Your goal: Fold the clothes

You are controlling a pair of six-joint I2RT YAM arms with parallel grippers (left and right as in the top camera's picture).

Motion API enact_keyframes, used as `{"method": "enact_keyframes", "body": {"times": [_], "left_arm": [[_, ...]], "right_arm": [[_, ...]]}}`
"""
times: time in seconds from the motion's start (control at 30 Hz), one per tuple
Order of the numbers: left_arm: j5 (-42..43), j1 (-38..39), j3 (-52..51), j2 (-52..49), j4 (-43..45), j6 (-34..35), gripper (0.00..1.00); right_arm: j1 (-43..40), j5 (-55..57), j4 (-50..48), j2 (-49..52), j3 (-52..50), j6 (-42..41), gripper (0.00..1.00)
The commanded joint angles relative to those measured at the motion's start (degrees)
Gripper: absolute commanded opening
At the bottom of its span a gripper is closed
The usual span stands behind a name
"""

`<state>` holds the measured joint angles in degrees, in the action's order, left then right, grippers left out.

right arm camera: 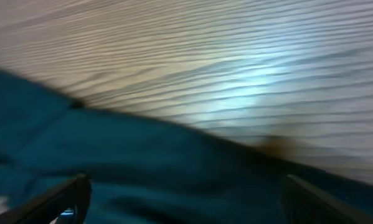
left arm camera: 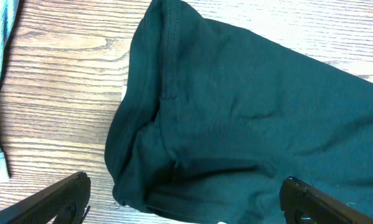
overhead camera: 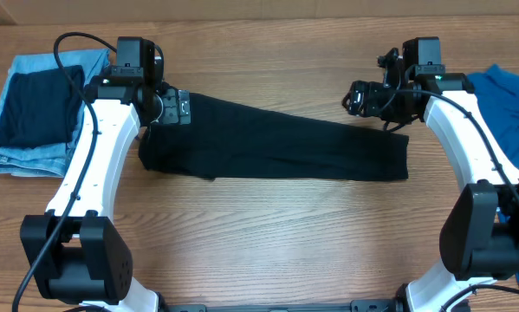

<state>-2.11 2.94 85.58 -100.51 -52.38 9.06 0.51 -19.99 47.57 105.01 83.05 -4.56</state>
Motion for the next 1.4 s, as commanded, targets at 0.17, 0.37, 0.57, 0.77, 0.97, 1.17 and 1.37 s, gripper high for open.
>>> {"method": "enact_keyframes", "body": {"times": [0.17, 0.37, 0.57, 0.77, 0.97, 1.17, 1.37], "left_arm": [[0.7, -0.3, 0.9, 0.9, -0.1, 0.2, 1.00], [0.7, -0.3, 0.9, 0.9, -0.1, 0.2, 1.00], [0.7, -0.3, 0.9, 0.9, -0.1, 0.2, 1.00], [0.7, -0.3, 0.9, 0.9, -0.1, 0.2, 1.00], [0.7, -0.3, 0.9, 0.9, -0.1, 0.2, 1.00], [0.7, -0.3, 0.9, 0.9, -0.1, 0.2, 1.00], [1.8, -0.3, 0.9, 0.9, 3.7, 0.4, 1.00]], "right_arm": [[17.0, -4.7, 4.5, -0.5, -0.3, 17.6, 1.00], [30.3, 3.1, 7.2, -0.5, -0.3, 22.6, 0.91], [39.1, 15.5, 2.0, -0.4, -2.0, 22.6, 0.86], [42.6, 17.3, -9.3, 0.8, -2.4, 21.8, 0.73], [32.9, 20.3, -5.3, 0.4, -2.3, 6.2, 0.41], [17.5, 19.9, 6.9, 0.0, -2.3, 2.3, 0.04], [6.3, 19.5, 11.4, 0.0, -2.3, -3.4, 0.04]]}}
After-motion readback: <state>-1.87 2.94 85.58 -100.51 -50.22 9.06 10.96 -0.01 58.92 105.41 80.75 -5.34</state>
